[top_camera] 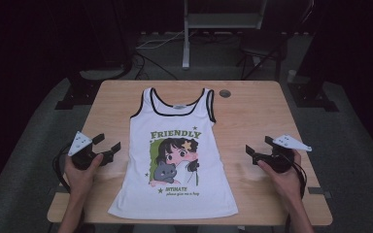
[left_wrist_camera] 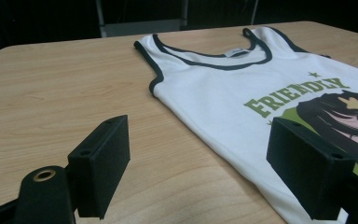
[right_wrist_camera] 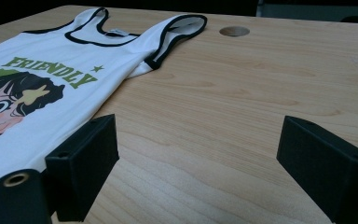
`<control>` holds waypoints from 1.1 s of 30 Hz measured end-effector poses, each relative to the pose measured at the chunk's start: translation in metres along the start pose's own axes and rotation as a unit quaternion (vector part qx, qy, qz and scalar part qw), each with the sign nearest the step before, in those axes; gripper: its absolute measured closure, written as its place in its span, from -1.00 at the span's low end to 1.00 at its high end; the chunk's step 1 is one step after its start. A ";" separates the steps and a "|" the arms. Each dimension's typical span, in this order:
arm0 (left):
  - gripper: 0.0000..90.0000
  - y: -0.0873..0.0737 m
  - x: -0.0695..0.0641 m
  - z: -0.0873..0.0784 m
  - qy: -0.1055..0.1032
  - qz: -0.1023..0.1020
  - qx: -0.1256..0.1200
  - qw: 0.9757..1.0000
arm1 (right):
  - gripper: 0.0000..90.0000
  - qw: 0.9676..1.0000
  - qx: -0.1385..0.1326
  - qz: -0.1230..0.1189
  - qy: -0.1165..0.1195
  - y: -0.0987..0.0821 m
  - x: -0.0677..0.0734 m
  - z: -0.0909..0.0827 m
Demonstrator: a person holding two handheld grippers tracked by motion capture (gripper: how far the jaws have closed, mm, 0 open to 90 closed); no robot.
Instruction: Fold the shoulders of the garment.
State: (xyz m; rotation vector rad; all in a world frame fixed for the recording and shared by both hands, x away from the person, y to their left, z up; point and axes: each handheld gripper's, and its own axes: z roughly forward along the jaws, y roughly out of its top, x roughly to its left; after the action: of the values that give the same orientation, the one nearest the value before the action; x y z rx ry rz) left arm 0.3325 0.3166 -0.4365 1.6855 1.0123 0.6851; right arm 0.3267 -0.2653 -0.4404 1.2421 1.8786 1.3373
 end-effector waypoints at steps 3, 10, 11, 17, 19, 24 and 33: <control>-0.53 -0.001 -0.002 -0.003 -0.001 0.001 -0.003 1.000 | -0.74 1.000 -0.001 -0.001 0.002 0.002 0.001 0.000; -0.53 -0.005 -0.011 -0.011 -0.005 0.000 -0.009 1.000 | -0.74 1.000 -0.011 -0.006 0.015 0.017 0.007 0.006; -0.53 -0.006 -0.015 -0.015 -0.008 0.000 -0.011 1.000 | -0.74 1.000 -0.014 -0.009 0.019 0.024 0.010 0.011; -0.53 -0.011 -0.029 -0.026 -0.016 0.013 -0.010 1.000 | -0.74 0.999 -0.011 -0.031 0.036 0.058 0.018 0.033; -0.53 -0.011 -0.031 -0.027 -0.015 0.015 -0.010 1.000 | -0.74 0.999 -0.010 -0.036 0.038 0.066 0.019 0.038; -0.53 -0.015 -0.038 -0.037 -0.019 0.015 -0.014 1.000 | -0.74 0.998 -0.005 -0.045 0.047 0.100 0.020 0.068; -0.53 -0.015 -0.039 -0.037 -0.019 0.016 -0.016 1.000 | -0.74 0.998 0.022 -0.002 0.055 0.131 -0.002 0.125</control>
State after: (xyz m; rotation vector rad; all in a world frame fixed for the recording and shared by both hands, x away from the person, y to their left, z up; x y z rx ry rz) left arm 0.2783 0.3020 -0.4375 1.6833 0.9446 0.6840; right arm 0.4783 -0.1990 -0.3677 1.2078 1.9957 1.3952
